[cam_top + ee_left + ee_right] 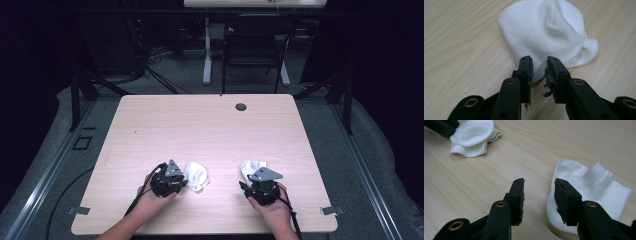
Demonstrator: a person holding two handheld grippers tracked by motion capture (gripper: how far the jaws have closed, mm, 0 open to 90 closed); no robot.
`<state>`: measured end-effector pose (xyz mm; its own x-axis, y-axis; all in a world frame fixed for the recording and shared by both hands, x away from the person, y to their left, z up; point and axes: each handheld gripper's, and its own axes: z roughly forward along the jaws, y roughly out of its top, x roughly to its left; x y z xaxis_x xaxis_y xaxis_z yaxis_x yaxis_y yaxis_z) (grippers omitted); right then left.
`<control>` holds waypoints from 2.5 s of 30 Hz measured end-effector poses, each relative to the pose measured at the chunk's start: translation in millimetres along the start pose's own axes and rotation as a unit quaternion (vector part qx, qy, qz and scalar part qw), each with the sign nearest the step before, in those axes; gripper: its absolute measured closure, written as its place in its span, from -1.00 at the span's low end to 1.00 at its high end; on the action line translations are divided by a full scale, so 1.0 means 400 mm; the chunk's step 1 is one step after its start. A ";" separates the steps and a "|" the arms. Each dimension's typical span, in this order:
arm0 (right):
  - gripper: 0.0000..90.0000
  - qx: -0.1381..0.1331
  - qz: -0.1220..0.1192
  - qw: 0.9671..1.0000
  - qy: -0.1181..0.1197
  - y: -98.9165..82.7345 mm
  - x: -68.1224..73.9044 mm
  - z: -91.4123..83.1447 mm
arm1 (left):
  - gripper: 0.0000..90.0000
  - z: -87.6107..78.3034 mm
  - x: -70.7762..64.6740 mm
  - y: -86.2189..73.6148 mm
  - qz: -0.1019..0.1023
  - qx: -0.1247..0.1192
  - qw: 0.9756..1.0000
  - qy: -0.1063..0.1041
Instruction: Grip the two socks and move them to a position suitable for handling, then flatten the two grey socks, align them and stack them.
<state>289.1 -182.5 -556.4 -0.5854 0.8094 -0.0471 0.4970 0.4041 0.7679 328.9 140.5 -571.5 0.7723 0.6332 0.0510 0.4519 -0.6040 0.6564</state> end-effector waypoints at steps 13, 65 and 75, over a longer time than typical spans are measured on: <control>0.33 -0.004 0.000 1.000 -0.002 0.000 0.002 -0.001 | 0.67 -0.012 -0.050 -0.011 0.016 0.000 1.000 -0.016; 0.77 -0.006 0.054 0.997 -0.051 -0.018 -0.091 -0.013 | 0.24 -0.121 0.085 -0.082 -0.056 -0.058 0.995 0.064; 0.98 0.003 0.052 0.997 -0.052 -0.007 -0.097 0.003 | 0.24 -0.125 0.101 -0.087 -0.075 -0.059 0.994 0.061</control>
<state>311.2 -214.6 -557.4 -0.4612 0.8867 -0.0335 0.5555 0.3180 0.7683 322.1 211.4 -554.6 0.6367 0.7705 0.0314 0.4969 -0.4411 0.7473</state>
